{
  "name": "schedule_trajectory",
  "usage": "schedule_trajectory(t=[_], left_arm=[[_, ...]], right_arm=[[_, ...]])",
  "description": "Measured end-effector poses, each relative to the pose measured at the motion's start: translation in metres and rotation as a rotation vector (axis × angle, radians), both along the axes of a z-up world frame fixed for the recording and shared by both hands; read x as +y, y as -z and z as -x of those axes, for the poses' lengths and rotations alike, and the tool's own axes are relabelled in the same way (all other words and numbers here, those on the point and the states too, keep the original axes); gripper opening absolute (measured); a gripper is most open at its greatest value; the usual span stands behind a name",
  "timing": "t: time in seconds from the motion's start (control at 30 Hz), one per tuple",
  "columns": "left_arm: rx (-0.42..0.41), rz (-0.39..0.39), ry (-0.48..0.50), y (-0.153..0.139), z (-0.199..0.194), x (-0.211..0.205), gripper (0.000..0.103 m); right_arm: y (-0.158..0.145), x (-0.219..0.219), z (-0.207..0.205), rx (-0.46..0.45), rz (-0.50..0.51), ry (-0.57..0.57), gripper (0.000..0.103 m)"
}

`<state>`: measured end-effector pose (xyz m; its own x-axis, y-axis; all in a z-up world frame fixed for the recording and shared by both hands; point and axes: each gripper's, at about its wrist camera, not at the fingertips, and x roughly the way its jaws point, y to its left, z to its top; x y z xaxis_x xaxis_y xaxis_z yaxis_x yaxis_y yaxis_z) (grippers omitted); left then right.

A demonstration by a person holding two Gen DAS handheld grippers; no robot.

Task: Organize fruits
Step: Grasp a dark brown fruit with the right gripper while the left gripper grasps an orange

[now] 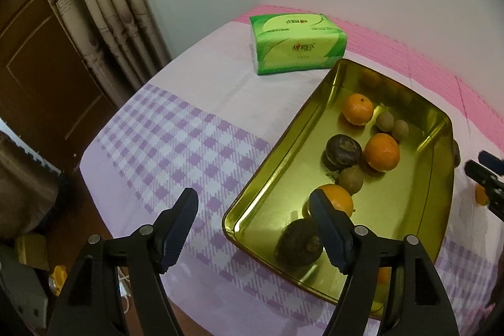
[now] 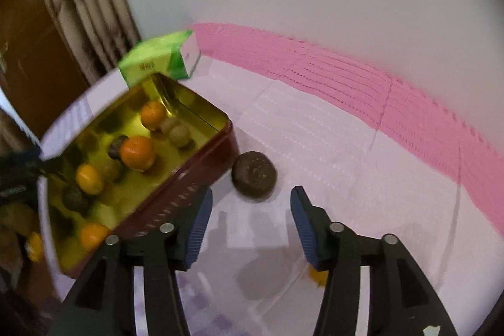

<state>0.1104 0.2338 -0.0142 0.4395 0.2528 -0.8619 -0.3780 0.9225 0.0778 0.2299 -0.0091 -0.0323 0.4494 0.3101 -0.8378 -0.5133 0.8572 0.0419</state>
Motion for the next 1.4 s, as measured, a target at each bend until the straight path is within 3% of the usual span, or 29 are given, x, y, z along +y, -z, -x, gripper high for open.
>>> schedule_trajectory(t=[0.2,0.3,0.33,0.4,0.5,0.6,0.73,0.87,1.0,1.2,1.4], left_arm=[[0.009,0.008,0.004,0.003,-0.001,0.000,0.073],[0.012,0.002,0.015,0.004,-0.002,-0.003,0.073],[0.013,0.000,0.018,0.005,-0.002,-0.004,0.073],[0.016,-0.009,0.027,0.006,-0.003,-0.006,0.073],[0.011,-0.022,0.051,0.005,-0.002,-0.011,0.073],[-0.022,-0.042,0.098,-0.003,0.001,-0.020,0.073],[-0.108,-0.082,0.215,-0.024,0.011,-0.044,0.073],[-0.178,-0.083,0.388,-0.046,0.027,-0.085,0.073],[-0.200,-0.033,0.560,-0.061,0.039,-0.133,0.073],[-0.147,0.079,0.719,-0.060,-0.002,-0.202,0.073],[-0.029,0.101,0.819,-0.027,-0.060,-0.264,0.074]], right_arm=[[0.018,0.016,-0.020,-0.003,0.104,-0.076,0.056],[0.026,0.019,-0.030,0.022,0.087,-0.091,0.056],[0.029,0.022,-0.033,0.029,0.091,-0.098,0.054],[0.035,0.023,-0.038,0.061,0.079,-0.104,0.036],[0.031,0.020,-0.031,0.046,0.075,-0.097,0.031],[0.007,-0.010,-0.010,-0.012,0.019,-0.020,0.031],[-0.022,-0.100,0.034,-0.094,-0.074,0.179,0.031],[-0.012,-0.195,0.067,-0.096,-0.041,0.388,0.031],[0.007,-0.260,0.085,-0.062,0.006,0.526,0.031],[0.021,-0.289,0.090,-0.060,-0.002,0.590,0.031],[0.034,-0.291,0.089,-0.050,-0.060,0.594,0.031]])
